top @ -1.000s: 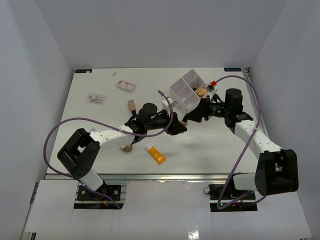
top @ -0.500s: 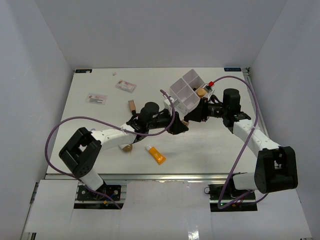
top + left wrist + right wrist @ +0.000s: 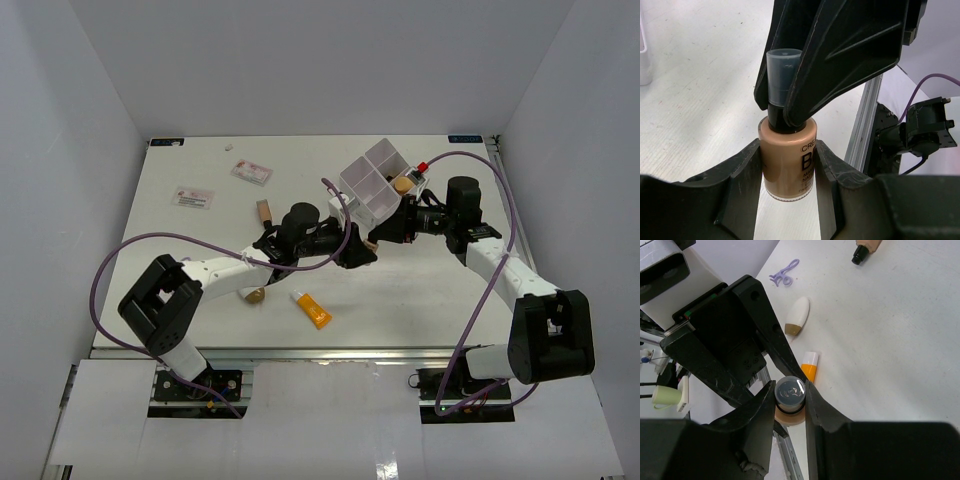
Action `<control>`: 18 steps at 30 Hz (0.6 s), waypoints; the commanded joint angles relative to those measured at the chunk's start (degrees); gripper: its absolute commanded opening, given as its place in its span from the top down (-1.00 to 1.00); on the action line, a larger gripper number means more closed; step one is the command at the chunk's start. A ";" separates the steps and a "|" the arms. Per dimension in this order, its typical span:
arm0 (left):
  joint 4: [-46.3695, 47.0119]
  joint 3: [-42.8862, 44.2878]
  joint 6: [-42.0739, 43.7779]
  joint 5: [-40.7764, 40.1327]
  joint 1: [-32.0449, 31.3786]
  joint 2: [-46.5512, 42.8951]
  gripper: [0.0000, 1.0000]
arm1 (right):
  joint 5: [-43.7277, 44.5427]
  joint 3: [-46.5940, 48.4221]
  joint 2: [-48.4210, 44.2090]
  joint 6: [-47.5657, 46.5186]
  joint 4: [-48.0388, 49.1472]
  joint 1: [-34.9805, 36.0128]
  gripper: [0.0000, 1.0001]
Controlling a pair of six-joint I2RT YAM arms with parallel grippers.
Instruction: Organize the makeup
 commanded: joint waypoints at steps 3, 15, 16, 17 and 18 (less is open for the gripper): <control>1.65 2.53 0.46 -0.90 -0.30 -1.00 -0.20 | -2.42 2.10 -0.29 -1.14 0.99 0.28 0.75; -1.98 2.21 2.06 -3.07 -0.23 -2.84 -0.73 | -0.70 6.90 0.90 -7.64 -5.14 -0.89 0.85; -2.60 2.22 2.77 -3.70 -0.30 -3.33 -0.74 | 0.83 8.25 1.14 -9.82 -6.33 -1.07 0.85; -3.47 2.27 3.26 -4.67 -0.30 -4.01 -0.75 | 2.00 9.17 1.34 -11.18 -7.40 -1.27 0.85; -4.71 2.38 3.87 -5.74 -0.28 -5.04 -0.77 | 3.31 10.14 1.67 -12.53 -8.36 -1.50 0.85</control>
